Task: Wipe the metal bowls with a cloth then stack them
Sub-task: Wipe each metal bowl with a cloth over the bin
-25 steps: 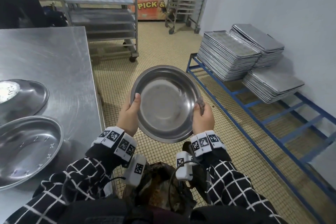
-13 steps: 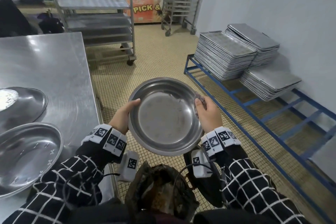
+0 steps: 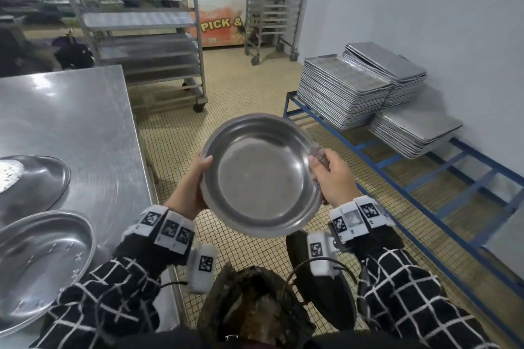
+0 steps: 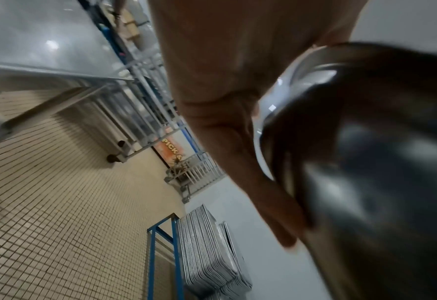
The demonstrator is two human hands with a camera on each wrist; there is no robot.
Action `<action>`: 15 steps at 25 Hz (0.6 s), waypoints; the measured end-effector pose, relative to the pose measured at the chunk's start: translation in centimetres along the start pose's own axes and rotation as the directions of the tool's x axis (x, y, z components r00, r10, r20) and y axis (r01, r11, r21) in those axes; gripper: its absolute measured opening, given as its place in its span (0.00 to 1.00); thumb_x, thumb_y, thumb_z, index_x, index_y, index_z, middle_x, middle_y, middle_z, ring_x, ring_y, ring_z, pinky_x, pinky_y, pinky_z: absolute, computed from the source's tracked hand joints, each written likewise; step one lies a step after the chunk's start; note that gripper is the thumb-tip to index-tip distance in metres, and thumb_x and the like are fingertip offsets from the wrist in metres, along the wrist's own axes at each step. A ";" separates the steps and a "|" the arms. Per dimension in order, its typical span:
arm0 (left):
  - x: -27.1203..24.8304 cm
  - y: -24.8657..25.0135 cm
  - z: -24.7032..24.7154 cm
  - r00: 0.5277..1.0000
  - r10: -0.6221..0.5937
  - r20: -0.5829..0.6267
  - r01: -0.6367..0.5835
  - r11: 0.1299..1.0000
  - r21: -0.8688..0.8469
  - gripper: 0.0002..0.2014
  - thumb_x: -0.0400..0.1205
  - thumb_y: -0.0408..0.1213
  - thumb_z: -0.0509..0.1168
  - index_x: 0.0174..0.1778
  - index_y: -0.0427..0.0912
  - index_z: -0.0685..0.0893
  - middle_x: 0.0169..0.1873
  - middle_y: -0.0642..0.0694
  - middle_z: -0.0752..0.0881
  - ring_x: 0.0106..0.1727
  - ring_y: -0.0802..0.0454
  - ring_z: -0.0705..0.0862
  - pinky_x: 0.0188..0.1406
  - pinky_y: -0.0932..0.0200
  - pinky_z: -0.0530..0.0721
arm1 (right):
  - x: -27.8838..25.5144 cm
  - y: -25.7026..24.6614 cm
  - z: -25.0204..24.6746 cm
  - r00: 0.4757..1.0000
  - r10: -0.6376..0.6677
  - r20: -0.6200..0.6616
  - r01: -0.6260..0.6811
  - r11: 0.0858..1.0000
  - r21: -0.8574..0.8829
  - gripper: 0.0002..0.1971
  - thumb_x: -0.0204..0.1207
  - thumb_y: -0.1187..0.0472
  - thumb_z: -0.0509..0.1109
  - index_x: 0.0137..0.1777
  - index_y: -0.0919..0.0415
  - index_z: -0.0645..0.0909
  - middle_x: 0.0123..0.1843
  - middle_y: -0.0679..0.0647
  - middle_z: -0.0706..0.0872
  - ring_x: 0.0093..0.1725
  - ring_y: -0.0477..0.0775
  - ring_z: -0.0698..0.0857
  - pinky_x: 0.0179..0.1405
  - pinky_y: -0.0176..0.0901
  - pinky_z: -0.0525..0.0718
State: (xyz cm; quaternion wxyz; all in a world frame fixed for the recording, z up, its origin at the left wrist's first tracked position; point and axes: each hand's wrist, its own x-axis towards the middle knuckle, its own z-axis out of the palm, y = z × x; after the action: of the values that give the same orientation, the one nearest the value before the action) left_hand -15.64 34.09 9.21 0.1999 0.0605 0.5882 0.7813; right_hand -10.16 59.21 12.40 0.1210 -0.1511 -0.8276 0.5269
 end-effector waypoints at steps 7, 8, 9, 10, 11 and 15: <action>-0.6 0.6 1.2 0.977 0.020 -0.210 -0.013 0.999 0.035 0.17 0.86 0.46 0.54 0.46 0.47 0.88 0.41 0.42 0.90 0.45 0.42 0.87 0.54 0.41 0.83 | -1.0 -0.5 2.0 0.998 0.056 -0.018 -0.053 0.992 0.112 0.06 0.85 0.53 0.58 0.53 0.52 0.75 0.44 0.49 0.83 0.40 0.45 0.83 0.34 0.32 0.78; -0.7 0.4 2.1 0.968 0.047 -0.248 -0.031 0.997 0.069 0.15 0.86 0.47 0.53 0.48 0.46 0.84 0.42 0.41 0.89 0.46 0.42 0.86 0.53 0.42 0.84 | -1.5 -0.5 2.8 0.995 0.084 -0.054 -0.074 0.982 0.173 0.06 0.85 0.53 0.57 0.55 0.52 0.73 0.46 0.48 0.82 0.42 0.43 0.83 0.34 0.31 0.77; -0.5 -0.1 2.8 0.964 0.053 -0.261 -0.025 0.994 0.109 0.14 0.87 0.47 0.52 0.50 0.45 0.81 0.44 0.40 0.88 0.47 0.41 0.87 0.52 0.44 0.86 | -1.8 -0.4 3.6 0.988 0.111 -0.106 -0.086 0.971 0.221 0.06 0.85 0.54 0.57 0.56 0.53 0.73 0.46 0.47 0.82 0.43 0.41 0.82 0.33 0.30 0.76; -0.4 -0.6 3.5 0.969 0.033 -0.246 0.006 0.988 0.157 0.14 0.87 0.47 0.52 0.51 0.45 0.80 0.45 0.40 0.88 0.47 0.42 0.87 0.51 0.46 0.87 | -1.9 -0.3 4.4 0.977 0.133 -0.168 -0.090 0.965 0.246 0.07 0.85 0.54 0.58 0.57 0.55 0.73 0.46 0.46 0.81 0.42 0.40 0.82 0.31 0.28 0.75; -0.3 -1.0 3.8 0.978 -0.006 -0.207 0.052 0.975 0.216 0.14 0.87 0.47 0.53 0.53 0.43 0.80 0.46 0.41 0.88 0.48 0.44 0.88 0.50 0.48 0.88 | -1.9 -0.2 4.9 0.963 0.145 -0.227 -0.086 0.964 0.250 0.08 0.84 0.55 0.60 0.57 0.58 0.74 0.44 0.45 0.81 0.40 0.39 0.81 0.29 0.26 0.74; 0.0 -1.5 2.7 0.993 -0.107 -0.043 0.115 0.945 0.305 0.22 0.82 0.50 0.61 0.66 0.40 0.76 0.53 0.41 0.87 0.51 0.45 0.88 0.48 0.52 0.89 | -1.1 0.2 4.0 0.949 0.152 -0.275 -0.085 0.967 0.239 0.06 0.82 0.60 0.64 0.56 0.58 0.76 0.45 0.46 0.83 0.40 0.39 0.83 0.29 0.24 0.75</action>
State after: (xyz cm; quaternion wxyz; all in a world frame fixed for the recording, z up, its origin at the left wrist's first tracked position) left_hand -14.39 36.84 8.57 0.2242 0.0477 0.7073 0.6687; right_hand -10.55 55.47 10.51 0.2258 -0.2621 -0.7252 0.5953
